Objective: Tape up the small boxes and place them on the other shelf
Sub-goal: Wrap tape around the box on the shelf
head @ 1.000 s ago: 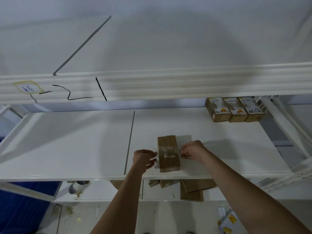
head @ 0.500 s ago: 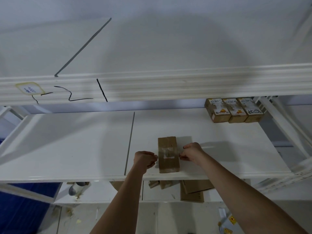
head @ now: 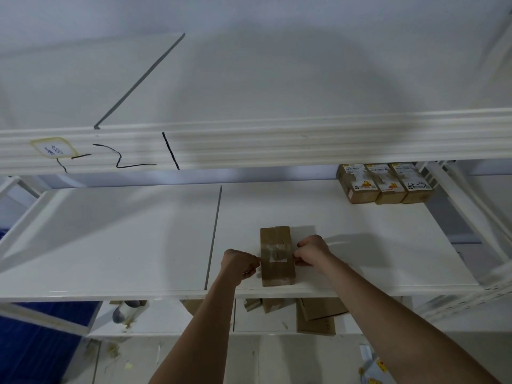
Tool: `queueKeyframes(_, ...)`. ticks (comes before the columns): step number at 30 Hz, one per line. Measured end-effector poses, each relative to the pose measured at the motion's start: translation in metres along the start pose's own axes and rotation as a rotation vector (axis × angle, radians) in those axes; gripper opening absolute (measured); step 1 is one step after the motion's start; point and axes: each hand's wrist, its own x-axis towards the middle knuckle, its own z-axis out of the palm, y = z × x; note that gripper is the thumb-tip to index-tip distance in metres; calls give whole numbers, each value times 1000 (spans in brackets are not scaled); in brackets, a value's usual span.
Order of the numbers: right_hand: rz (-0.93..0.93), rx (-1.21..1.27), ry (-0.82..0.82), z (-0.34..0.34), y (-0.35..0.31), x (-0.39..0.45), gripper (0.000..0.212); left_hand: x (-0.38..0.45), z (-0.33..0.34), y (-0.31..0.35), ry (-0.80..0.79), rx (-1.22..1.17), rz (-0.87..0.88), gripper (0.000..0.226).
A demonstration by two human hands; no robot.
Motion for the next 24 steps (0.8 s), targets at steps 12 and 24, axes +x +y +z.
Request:
queueKeyframes(12, -126, -224, 155, -6, 2, -3, 13, -3, -4, -4, 33, 112, 76, 14)
queueKeyframes(24, -562, -580, 245, 20, -9, -26, 39, -26, 27, 8, 343, 603, 698, 18)
